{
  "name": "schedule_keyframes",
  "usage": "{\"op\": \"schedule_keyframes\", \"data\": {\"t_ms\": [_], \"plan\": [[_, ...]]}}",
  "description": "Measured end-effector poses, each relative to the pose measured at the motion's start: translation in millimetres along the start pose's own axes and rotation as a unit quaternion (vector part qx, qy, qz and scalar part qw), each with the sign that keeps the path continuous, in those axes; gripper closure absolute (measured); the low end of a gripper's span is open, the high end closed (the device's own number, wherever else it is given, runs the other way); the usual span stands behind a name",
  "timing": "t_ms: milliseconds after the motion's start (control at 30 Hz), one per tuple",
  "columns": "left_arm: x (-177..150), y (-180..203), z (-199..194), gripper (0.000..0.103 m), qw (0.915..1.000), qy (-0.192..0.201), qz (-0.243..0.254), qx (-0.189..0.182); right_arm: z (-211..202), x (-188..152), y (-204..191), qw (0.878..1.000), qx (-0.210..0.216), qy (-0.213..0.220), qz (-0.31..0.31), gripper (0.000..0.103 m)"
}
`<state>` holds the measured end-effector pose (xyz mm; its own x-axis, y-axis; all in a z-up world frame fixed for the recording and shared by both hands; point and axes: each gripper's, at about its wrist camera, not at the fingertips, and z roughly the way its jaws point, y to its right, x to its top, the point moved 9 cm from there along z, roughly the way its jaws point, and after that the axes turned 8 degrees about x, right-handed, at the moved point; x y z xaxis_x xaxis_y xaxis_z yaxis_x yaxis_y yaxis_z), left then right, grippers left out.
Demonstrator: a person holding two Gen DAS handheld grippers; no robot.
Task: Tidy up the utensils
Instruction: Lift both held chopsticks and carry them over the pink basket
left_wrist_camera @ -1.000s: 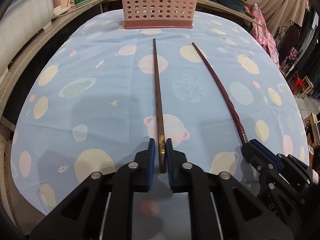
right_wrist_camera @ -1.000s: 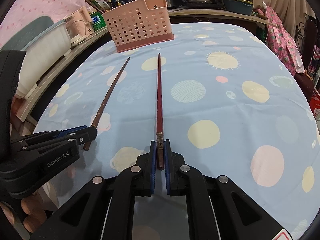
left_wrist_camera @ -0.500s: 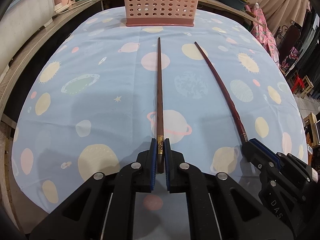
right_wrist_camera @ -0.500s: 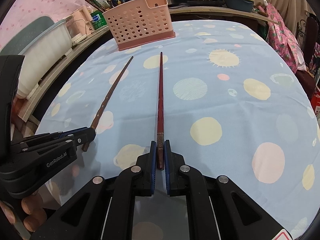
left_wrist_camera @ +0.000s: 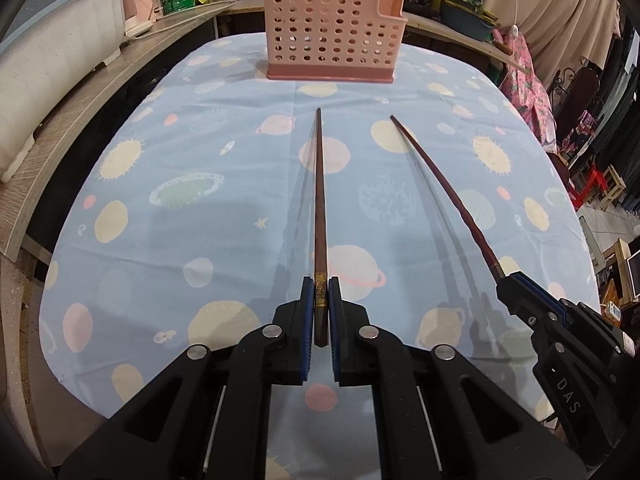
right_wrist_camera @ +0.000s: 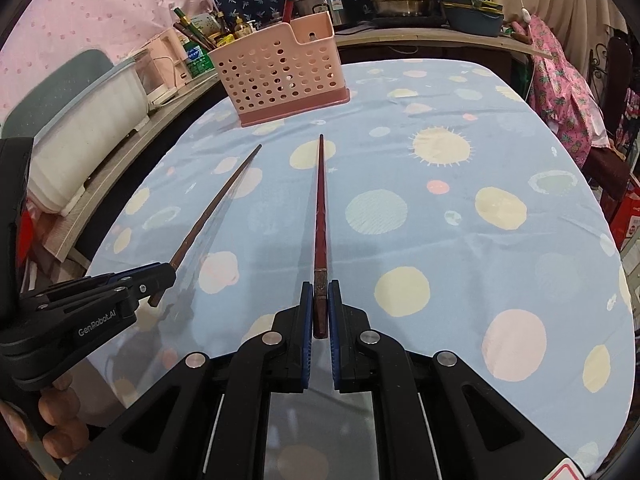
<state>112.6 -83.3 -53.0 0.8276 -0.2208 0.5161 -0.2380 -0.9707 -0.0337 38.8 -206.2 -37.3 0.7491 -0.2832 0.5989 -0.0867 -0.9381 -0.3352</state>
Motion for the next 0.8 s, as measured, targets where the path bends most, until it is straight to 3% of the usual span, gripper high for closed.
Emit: {"op": "schedule_keyframes", "data": {"t_ms": [400,800], "plan": [[38,-13,-44,0.096,0.9980,0.050,-0.031,-0.023,-39,49,2,0.998,-0.002,0.065,-0.005,0.096],[105,-34,-86,0.096,0.9905,0.123,-0.057,-0.023,-82,132,0,0.988,-0.001,0.157,-0.013,0.096]]}}
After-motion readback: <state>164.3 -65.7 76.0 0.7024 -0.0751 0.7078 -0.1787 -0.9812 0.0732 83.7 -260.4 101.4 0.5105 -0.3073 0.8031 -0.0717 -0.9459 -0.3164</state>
